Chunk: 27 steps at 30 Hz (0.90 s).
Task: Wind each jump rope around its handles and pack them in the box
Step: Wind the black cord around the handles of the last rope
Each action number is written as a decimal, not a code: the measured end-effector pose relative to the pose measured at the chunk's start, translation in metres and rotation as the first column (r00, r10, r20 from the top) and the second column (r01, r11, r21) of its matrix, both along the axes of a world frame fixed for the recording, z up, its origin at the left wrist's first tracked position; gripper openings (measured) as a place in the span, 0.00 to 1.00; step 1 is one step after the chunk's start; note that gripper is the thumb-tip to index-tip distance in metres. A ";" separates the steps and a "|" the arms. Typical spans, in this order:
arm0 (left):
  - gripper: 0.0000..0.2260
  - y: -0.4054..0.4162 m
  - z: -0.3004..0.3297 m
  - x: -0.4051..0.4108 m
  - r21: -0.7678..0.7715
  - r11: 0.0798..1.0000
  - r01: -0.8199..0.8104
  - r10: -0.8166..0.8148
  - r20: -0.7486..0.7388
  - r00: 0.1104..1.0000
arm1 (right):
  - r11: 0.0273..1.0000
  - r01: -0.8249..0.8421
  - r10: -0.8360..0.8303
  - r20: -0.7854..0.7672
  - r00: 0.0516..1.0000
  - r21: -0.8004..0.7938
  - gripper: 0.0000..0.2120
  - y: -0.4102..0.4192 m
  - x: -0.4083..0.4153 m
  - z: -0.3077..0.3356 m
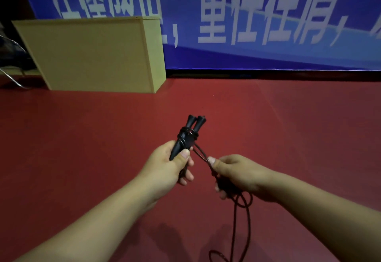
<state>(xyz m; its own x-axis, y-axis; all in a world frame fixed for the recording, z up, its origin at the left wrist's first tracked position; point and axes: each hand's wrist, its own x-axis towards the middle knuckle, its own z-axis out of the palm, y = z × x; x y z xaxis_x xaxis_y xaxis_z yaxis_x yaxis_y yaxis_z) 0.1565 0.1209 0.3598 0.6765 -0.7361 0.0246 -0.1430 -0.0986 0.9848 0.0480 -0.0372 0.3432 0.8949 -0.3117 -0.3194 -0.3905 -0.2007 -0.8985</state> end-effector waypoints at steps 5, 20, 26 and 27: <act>0.07 0.000 0.002 0.006 -0.005 0.991 -0.136 0.136 0.022 0.991 | 0.991 0.100 -0.103 0.028 0.994 0.091 0.27 -0.003 0.001 0.008; 0.08 0.000 0.011 0.011 -0.148 0.933 -0.329 0.337 0.032 0.941 | 0.990 0.105 -0.102 0.041 0.994 -0.097 0.28 -0.013 -0.004 0.015; 0.10 0.004 0.007 0.038 -0.139 0.845 -0.516 0.506 -0.103 0.856 | 0.994 -0.071 0.073 0.022 0.997 -0.084 0.13 -0.016 -0.015 0.018; 0.10 0.007 0.006 0.043 -0.124 0.825 -0.552 0.535 -0.145 0.832 | 0.993 -0.082 0.083 0.009 0.997 -0.088 0.12 -0.017 -0.017 0.018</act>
<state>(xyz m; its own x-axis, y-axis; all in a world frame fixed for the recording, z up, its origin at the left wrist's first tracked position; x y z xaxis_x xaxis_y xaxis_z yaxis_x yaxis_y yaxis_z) 0.1998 0.1276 0.3656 0.9704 -0.2408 0.0174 -0.0124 0.0224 0.9997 0.0313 -0.0546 0.3614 0.9224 -0.2627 -0.2831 -0.3584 -0.3094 -0.8808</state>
